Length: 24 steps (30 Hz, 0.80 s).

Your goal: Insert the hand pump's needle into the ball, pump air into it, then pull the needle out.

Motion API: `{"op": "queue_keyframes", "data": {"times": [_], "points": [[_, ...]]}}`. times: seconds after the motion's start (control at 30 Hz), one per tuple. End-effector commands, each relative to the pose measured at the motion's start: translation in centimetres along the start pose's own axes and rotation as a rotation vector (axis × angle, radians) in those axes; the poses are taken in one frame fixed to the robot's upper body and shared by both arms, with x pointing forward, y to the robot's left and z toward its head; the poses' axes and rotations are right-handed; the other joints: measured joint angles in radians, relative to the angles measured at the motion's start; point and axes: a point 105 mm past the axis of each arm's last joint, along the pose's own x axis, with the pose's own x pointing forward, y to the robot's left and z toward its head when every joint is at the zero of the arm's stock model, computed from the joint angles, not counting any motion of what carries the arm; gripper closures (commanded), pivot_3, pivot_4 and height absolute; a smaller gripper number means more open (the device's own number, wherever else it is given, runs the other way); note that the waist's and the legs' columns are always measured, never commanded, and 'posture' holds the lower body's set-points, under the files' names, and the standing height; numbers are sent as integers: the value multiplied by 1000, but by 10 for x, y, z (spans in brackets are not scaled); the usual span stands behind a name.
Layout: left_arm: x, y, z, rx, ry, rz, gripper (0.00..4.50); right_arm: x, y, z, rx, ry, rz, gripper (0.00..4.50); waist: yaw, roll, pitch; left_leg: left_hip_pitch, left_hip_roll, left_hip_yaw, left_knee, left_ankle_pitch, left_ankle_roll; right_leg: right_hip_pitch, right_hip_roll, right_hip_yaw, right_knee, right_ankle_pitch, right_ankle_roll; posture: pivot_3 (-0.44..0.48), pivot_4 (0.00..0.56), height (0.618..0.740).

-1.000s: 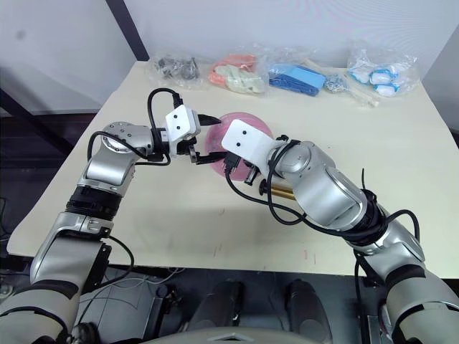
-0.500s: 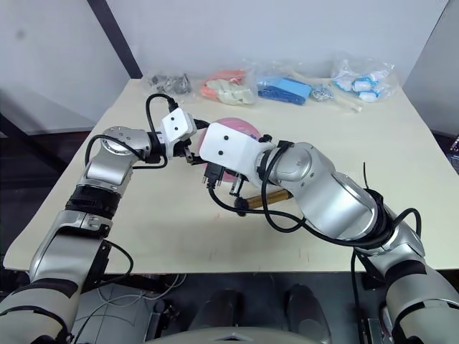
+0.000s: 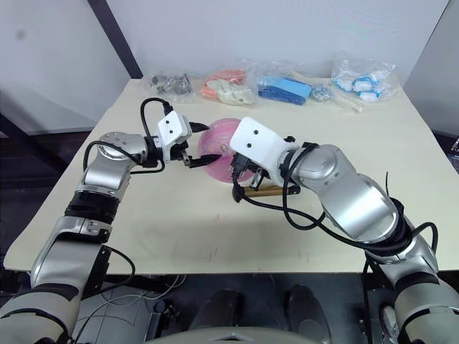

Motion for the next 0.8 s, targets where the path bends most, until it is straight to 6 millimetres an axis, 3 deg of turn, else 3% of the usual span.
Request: {"op": "queue_keyframes", "data": {"times": [0.03,0.3,0.4,0.57,0.77,0.8], "points": [[-6,-6,-27,-91,80,5,0,-12,-10,1,21,-37,-41,4152,0,0,0,0,0,0,0,0,0,0,0,0,-1,0,0,0,150,740],[-33,2,10,-191,-136,20,0,-21,-19,-22,91,-12,-69,4152,-1,-2,10,-6,0,0,-5,0,0,-4,0,0,-7,0,0,0,150,740],[-43,2,21,-242,-194,5,0,-24,-21,-29,116,-9,-76,4152,-1,-3,11,-20,0,0,-4,0,0,-18,0,0,-7,4,-5,0,150,740],[-69,-20,39,-348,-277,-141,0,-32,-30,-49,163,17,-108,4152,-1,-5,12,-39,-1,0,-2,3,-5,-34,-2,0,-8,4,-6,0,150,740],[-84,-43,40,-346,-261,-197,0,-45,-40,-68,195,56,-151,4152,1,-5,17,-38,-1,2,-3,0,-1,-34,-3,0,-9,4,-6,0,150,740],[-87,-49,44,-356,-321,-217,0,-51,-45,-73,203,71,-170,4152,2,-5,18,-38,-1,2,-3,0,0,-33,-3,0,-8,4,-6,0,150,740]]}}
